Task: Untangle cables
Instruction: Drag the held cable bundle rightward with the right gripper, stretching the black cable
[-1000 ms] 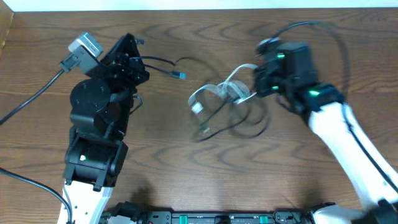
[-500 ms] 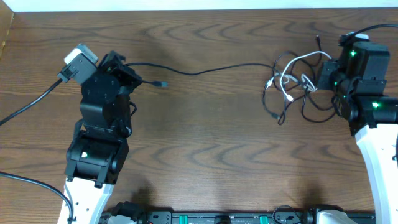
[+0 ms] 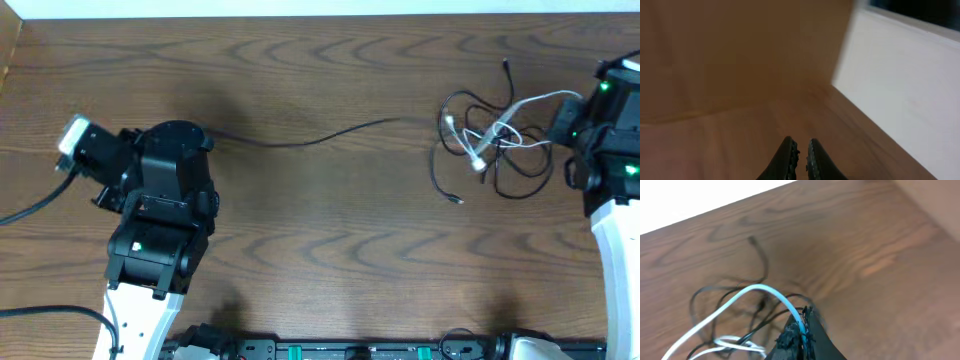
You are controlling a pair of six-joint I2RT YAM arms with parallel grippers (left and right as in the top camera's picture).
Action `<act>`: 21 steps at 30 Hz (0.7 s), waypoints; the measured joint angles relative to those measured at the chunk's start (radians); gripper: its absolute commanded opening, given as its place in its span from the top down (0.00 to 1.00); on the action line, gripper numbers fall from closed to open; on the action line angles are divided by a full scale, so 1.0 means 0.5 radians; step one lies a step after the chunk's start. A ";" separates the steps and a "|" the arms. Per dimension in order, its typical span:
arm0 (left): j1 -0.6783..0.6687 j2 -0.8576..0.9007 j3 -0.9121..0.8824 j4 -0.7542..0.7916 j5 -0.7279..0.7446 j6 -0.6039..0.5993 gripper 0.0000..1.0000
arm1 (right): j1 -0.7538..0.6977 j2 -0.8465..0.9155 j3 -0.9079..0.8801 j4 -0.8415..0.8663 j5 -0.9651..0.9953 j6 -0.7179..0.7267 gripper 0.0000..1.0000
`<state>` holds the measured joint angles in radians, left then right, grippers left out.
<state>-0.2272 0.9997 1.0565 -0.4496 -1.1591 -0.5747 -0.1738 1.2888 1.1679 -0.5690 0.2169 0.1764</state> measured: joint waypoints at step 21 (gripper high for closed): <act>0.501 0.000 0.000 -0.134 -0.449 0.001 0.92 | -0.440 0.000 0.000 -0.114 -0.018 0.097 0.99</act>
<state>0.0235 0.9997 1.0565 -0.5167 -1.3834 -0.5743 -0.3939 1.2888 1.1679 -0.6262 0.2081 0.2249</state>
